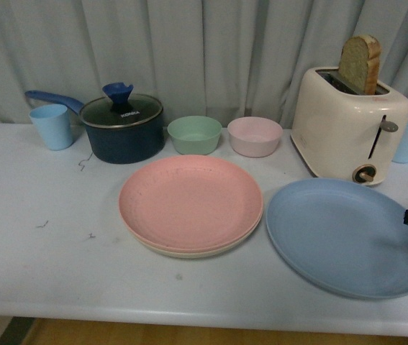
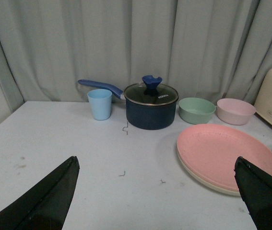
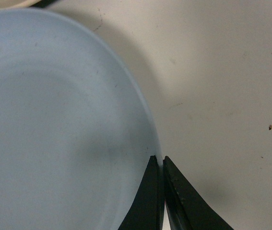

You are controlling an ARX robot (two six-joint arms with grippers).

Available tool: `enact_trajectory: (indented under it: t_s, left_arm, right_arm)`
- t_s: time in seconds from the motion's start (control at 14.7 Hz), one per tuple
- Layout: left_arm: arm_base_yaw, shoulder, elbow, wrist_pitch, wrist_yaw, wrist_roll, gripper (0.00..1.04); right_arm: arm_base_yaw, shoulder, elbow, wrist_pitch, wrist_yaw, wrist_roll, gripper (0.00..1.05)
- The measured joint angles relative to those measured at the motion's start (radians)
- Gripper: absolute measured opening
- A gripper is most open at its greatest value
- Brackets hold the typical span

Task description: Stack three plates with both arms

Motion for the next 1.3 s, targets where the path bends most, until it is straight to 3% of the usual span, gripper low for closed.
enact_trajectory:
  t_s: [0.2,0.55,0.82,1.3]
  left_arm:
    - [0.0,0.0,0.0,0.0,0.0,0.0,0.98]
    - [0.0,0.0,0.0,0.0,0.0,0.0,0.98]
    - [0.0,0.0,0.0,0.0,0.0,0.0,0.98]
    - [0.0,0.0,0.0,0.0,0.0,0.0,0.98]
  right_arm:
    - [-0.013,-0.061,-0.071,0.032,-0.027,-0.005,0.02]
    - [-0.06,-0.459,-0.215,0.011,-0.115,-0.002,0.02]
    - [0.106,-0.418,-0.058,0.034,-0.112,0.079,0.02]
    - [0.392,0.021,0.39,-0.179,0.042,0.188,0.02]
